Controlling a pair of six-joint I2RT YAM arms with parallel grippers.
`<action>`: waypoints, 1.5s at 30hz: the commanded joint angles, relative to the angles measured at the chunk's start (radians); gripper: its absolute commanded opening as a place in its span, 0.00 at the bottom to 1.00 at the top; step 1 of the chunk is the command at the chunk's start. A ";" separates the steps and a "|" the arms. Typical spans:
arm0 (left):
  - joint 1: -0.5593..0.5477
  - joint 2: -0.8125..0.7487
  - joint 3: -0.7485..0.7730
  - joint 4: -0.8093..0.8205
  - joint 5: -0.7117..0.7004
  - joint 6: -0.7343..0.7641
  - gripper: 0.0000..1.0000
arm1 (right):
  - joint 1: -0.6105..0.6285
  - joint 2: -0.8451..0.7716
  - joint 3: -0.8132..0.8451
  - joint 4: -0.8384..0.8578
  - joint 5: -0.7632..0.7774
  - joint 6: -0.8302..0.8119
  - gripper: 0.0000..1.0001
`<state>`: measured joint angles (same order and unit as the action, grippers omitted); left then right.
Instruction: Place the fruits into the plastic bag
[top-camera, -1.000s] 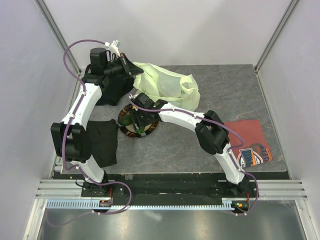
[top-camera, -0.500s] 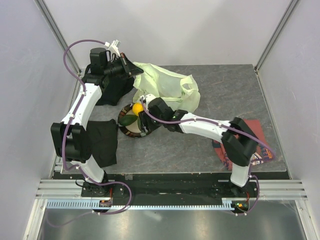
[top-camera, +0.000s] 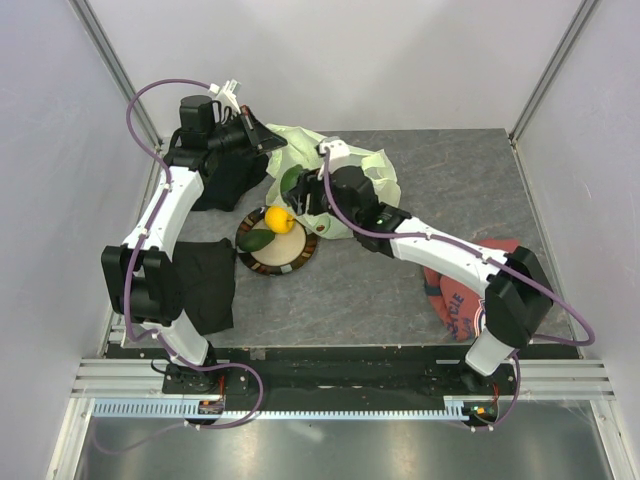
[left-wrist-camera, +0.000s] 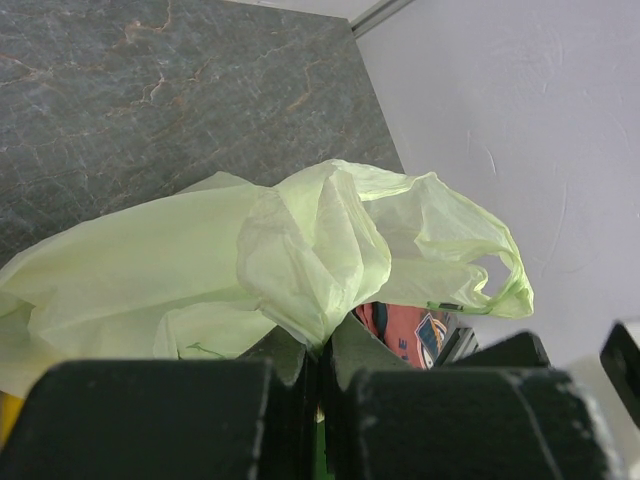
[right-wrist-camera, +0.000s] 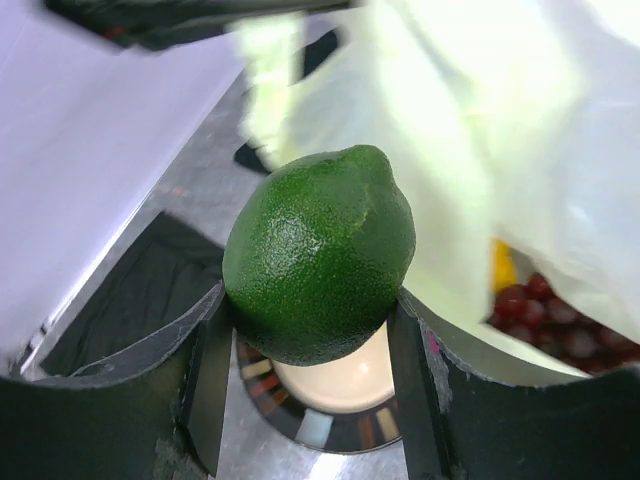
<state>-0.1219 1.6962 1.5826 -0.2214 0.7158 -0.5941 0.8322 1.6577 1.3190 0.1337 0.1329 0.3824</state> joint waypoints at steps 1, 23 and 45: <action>0.001 -0.053 0.001 0.039 0.017 0.014 0.01 | -0.062 -0.052 -0.032 0.102 0.024 0.087 0.26; 0.001 -0.052 0.010 0.040 0.024 0.005 0.01 | -0.151 0.233 0.311 -0.460 0.226 0.021 0.28; 0.001 -0.044 0.007 0.039 0.019 0.010 0.02 | -0.156 0.369 0.371 -0.615 0.180 0.073 0.68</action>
<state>-0.1219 1.6836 1.5826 -0.2142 0.7162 -0.5941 0.6777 2.0312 1.6489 -0.4461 0.3115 0.4500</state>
